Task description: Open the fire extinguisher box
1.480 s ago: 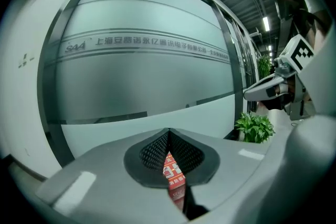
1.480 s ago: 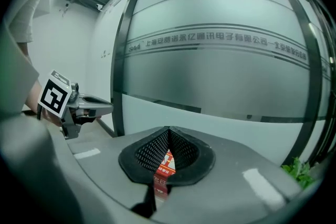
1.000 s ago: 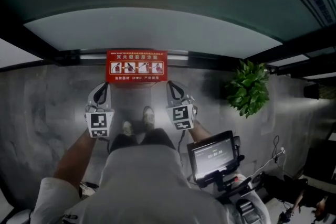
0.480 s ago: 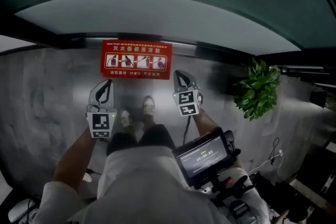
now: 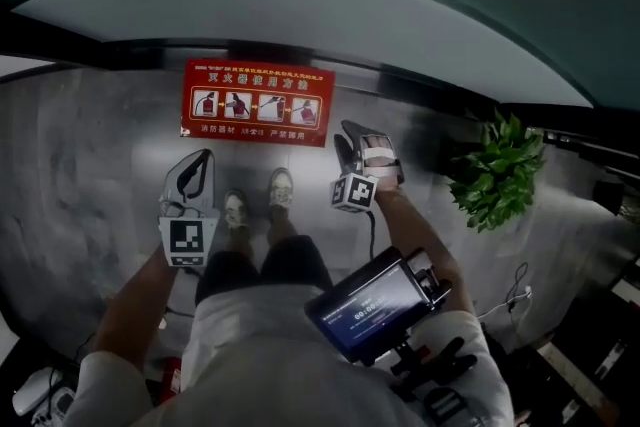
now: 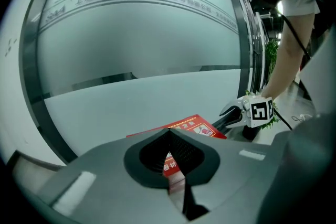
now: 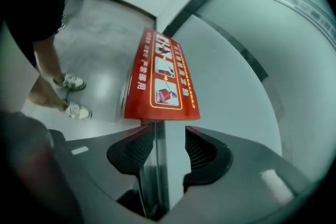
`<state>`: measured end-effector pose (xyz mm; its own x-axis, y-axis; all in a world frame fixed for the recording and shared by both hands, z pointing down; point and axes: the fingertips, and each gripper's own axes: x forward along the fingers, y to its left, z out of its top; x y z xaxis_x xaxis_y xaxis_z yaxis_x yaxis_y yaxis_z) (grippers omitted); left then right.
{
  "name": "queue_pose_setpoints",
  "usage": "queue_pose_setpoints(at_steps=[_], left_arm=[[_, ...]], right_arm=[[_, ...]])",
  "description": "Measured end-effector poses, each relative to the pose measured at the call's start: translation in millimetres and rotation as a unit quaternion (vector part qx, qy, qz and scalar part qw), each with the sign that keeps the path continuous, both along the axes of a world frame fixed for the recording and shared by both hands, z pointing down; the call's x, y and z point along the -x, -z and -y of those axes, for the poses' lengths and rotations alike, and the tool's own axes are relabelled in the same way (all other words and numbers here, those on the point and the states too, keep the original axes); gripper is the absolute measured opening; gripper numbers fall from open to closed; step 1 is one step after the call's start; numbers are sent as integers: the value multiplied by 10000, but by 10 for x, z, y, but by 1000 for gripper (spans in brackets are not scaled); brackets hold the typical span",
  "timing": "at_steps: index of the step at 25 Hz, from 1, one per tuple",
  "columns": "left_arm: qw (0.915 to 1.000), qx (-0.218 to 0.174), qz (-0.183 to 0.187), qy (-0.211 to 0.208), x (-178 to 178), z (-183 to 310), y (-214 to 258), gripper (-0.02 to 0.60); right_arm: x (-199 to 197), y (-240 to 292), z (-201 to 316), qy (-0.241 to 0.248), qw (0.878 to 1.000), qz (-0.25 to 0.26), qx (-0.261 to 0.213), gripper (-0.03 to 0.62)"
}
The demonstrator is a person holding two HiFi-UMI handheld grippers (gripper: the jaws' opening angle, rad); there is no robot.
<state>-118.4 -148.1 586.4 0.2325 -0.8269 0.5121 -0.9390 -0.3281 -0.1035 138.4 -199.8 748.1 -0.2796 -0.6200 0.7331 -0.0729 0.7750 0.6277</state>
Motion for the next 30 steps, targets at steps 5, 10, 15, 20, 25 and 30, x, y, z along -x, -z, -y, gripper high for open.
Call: queue_pose_setpoints(at_steps=[5,10,15,20,25,30], left_arm=[[10000,18,-33,67,-6,-5,-151,2],[9996,129,-165,192,-20,-5,-262,2],[9991,272,-187,265,-40,26,-445,2],[9993,231,-154,239,-71,60,-515,2],[9993,234,-147,262,-62,75,-505,2],[9995,112,-156,262,-80,87,-440,2]], right_arm=[[91,-315,19,1358,9857,-771,-630,251],[198,-507,106,2094,9665,-1036,-1064,315],[401,-515,177,2421,9541,-922,-1503,318],[398,-535,159,2469,9540,-875,-1457,233],[402,-441,143,2523,9562,-705,-1305,210],[388,-279,150,2360,9632,-398,-1220,181]])
